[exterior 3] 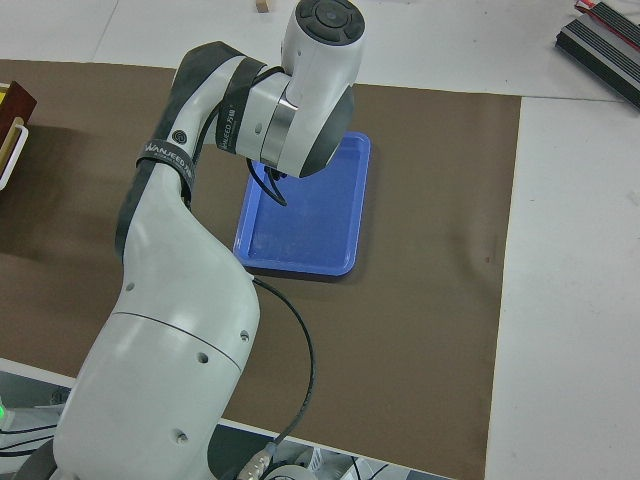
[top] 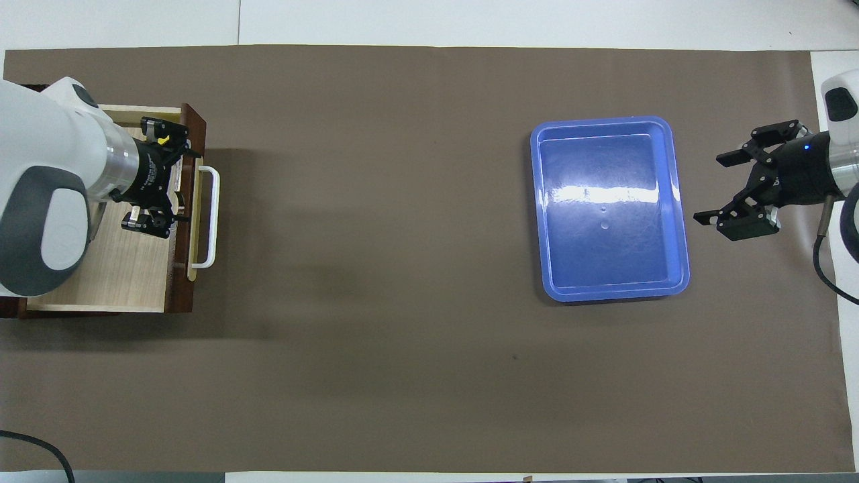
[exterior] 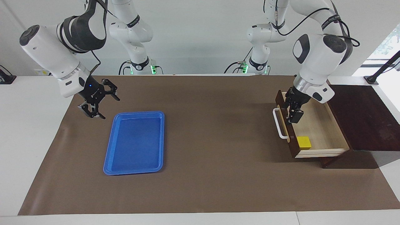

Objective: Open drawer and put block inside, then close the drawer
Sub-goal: 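Push the drawer shut with the left gripper while the right gripper retracts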

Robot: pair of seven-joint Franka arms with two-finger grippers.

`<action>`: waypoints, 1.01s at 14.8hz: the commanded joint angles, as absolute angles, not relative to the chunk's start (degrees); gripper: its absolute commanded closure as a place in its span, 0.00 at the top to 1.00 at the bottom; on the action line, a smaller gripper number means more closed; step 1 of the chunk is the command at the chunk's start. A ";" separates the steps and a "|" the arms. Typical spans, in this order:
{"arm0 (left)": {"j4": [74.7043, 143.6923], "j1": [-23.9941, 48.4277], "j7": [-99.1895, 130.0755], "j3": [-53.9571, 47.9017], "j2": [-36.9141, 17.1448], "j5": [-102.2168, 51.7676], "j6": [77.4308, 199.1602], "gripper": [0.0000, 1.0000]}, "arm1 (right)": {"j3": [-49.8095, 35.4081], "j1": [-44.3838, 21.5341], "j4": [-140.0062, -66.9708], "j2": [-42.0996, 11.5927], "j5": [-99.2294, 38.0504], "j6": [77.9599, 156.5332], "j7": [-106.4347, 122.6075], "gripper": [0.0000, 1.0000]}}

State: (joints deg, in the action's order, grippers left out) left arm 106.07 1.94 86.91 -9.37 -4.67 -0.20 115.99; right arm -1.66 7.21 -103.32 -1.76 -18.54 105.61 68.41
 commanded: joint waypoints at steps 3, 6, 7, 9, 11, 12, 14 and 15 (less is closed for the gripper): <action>112.93 1.94 90.17 -8.44 -4.75 4.82 123.39 1.00 | -2.11 8.09 -102.31 1.40 -13.19 100.47 52.60 1.00; 112.85 -0.43 89.74 -8.26 -4.83 8.25 123.75 1.00 | -2.20 7.38 -98.28 1.50 -9.15 94.42 39.51 1.00; 112.24 -1.05 89.74 -8.26 -5.10 10.18 123.84 1.00 | -2.20 7.12 -97.04 1.58 -8.10 92.48 35.37 1.00; 107.08 -2.71 89.82 -7.91 -7.55 11.60 122.62 1.00 | -2.20 6.94 -94.32 1.50 -5.46 88.79 27.98 1.00; 105.47 -5.88 88.86 -7.91 -8.26 14.22 121.03 1.00 | -2.20 6.94 -92.03 1.49 -3.96 85.01 21.39 1.00; 105.47 -7.11 87.47 -8.00 -8.26 16.50 121.03 1.00 | -2.20 6.94 -91.06 1.49 -3.00 83.08 18.14 1.00; 105.73 -10.71 83.69 -8.00 -8.26 16.87 121.72 1.00 | -2.20 6.86 -89.22 1.49 -0.80 79.82 12.42 1.00; 105.99 -12.20 82.37 -8.09 -8.17 16.88 122.08 1.00 | -2.02 6.16 -88.95 1.67 0.08 78.50 10.30 1.00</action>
